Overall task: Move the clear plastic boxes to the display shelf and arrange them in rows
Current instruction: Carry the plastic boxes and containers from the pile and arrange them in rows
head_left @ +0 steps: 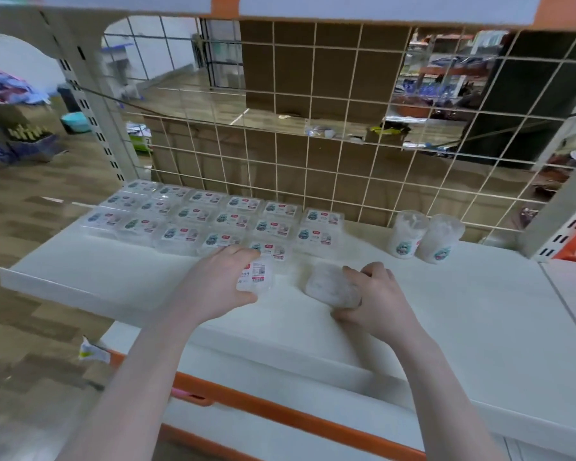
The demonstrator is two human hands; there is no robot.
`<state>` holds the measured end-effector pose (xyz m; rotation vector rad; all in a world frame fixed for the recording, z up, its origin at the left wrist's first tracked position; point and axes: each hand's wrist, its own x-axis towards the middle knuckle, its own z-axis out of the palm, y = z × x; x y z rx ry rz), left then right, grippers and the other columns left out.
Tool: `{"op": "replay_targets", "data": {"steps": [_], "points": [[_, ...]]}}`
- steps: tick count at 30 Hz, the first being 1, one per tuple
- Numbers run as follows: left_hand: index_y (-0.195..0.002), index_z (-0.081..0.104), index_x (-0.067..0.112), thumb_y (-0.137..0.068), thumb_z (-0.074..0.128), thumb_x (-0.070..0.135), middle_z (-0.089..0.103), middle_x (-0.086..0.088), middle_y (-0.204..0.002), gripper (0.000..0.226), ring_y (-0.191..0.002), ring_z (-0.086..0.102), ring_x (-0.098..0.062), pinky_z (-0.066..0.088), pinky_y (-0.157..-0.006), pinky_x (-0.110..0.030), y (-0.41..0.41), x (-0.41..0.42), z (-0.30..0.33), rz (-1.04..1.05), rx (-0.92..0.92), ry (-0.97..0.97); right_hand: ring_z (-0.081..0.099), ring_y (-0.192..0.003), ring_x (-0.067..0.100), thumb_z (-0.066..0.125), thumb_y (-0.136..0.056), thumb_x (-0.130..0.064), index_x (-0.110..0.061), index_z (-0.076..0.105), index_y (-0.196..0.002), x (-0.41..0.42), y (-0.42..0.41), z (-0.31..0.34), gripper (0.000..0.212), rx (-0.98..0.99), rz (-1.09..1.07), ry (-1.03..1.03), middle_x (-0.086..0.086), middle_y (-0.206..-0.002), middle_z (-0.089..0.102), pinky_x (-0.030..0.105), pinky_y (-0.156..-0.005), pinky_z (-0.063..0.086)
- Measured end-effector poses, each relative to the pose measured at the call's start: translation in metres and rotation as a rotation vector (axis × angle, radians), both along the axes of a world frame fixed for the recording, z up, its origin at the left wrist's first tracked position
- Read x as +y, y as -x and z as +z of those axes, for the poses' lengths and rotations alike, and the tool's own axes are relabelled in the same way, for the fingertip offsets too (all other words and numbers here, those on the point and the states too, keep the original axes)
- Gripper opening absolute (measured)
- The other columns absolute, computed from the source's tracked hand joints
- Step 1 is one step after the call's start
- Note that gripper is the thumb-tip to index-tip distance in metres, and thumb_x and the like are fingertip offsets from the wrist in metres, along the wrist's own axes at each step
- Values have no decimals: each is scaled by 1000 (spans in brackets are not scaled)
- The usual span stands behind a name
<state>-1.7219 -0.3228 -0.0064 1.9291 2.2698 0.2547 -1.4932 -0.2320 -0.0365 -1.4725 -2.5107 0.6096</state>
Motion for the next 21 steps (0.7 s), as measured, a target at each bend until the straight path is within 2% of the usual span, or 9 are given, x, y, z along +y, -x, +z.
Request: {"op": "replay_targets", "data": {"steps": [3, 6, 9, 11, 14, 17, 21], "points": [[-144, 33, 26, -82, 68, 34, 34, 7, -148, 72, -135, 31, -14, 31, -108, -30, 4, -2, -1, -12, -9, 0, 48, -108, 25, 75, -71, -29, -19, 60, -120, -3, -2, 6, 52, 29, 16, -32, 9, -110, 51, 24, -85, 35], [-144, 32, 27, -82, 68, 34, 33, 7, -149, 72, -136, 30, -14, 29, -109, -29, 7, -4, -2, -29, -13, 2, 57, -96, 18, 74, -75, -30, -21, 63, -118, -4, -5, 13, 45, 140, 12, 32, 3, -103, 62, 26, -84, 41], [-144, 32, 27, -83, 67, 35, 33, 8, -148, 72, -135, 31, -13, 29, -107, -27, 11, -5, -2, -38, -11, -2, 58, -75, 11, 70, -78, -23, -26, 70, -93, -4, -9, 17, 15, 306, 35, 119, -4, -81, 67, 29, -74, 46], [-144, 32, 27, -83, 66, 35, 33, 9, -148, 71, -134, 32, -12, 29, -106, -26, 13, -6, -2, -37, -12, -9, 57, -66, 9, 68, -81, -20, -25, 68, -82, -3, -9, 18, 6, 369, 32, 151, -5, -73, 67, 23, -64, 44], [-144, 32, 27, -82, 67, 35, 32, 9, -149, 71, -135, 31, -12, 30, -107, -26, 16, -7, -2, -34, -14, -9, 54, -65, 5, 66, -85, -25, -32, 64, -90, 1, -8, 16, 9, 385, 2, 150, -6, -76, 67, 14, -59, 39], [-144, 33, 28, -82, 68, 36, 33, 9, -149, 72, -135, 32, -12, 30, -107, -27, 20, -8, -3, -28, -20, -9, 57, -73, 5, 62, -88, -27, -31, 66, -101, 4, -6, 14, 14, 403, -26, 157, -5, -88, 66, 10, -65, 39], [-144, 33, 27, -81, 68, 36, 34, 8, -148, 73, -134, 33, -13, 31, -108, -28, 23, -10, -3, -25, -17, -10, 54, -82, 9, 56, -92, -20, -25, 67, -112, 11, -1, 9, 23, 371, -68, 65, -4, -99, 60, 20, -73, 37]]}}
